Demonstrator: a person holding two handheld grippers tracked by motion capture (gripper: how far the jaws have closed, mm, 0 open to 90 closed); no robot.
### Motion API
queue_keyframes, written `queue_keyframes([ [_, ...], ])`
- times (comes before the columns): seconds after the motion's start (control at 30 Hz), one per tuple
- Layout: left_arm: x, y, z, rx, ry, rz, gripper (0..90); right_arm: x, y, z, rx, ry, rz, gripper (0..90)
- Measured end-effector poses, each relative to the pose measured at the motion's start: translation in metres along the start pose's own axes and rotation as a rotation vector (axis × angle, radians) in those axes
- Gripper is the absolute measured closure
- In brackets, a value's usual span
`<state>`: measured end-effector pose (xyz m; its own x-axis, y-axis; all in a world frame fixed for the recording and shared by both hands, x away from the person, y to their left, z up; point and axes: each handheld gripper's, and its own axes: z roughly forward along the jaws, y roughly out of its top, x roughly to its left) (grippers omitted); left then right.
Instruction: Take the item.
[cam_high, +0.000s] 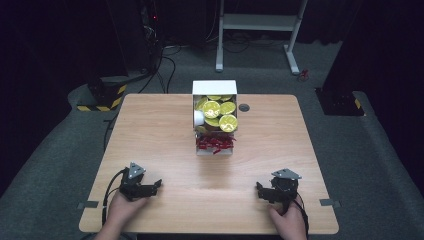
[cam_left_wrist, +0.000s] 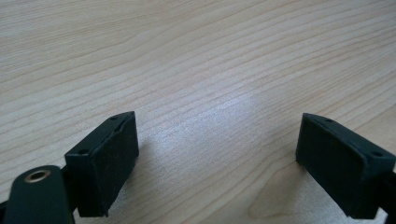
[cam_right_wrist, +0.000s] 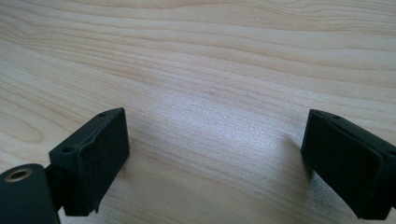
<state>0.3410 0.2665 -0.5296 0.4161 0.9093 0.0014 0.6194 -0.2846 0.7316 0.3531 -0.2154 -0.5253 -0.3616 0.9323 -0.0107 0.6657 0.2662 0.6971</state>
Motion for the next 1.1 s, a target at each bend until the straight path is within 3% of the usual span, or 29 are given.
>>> queue_keyframes([
  [1.1,-0.0015,-0.0007,-0.0033,-0.005,0.037,-0.006,14.6,-0.0019,-0.002,-0.0024,0.003,0.033,-0.028,7.6],
])
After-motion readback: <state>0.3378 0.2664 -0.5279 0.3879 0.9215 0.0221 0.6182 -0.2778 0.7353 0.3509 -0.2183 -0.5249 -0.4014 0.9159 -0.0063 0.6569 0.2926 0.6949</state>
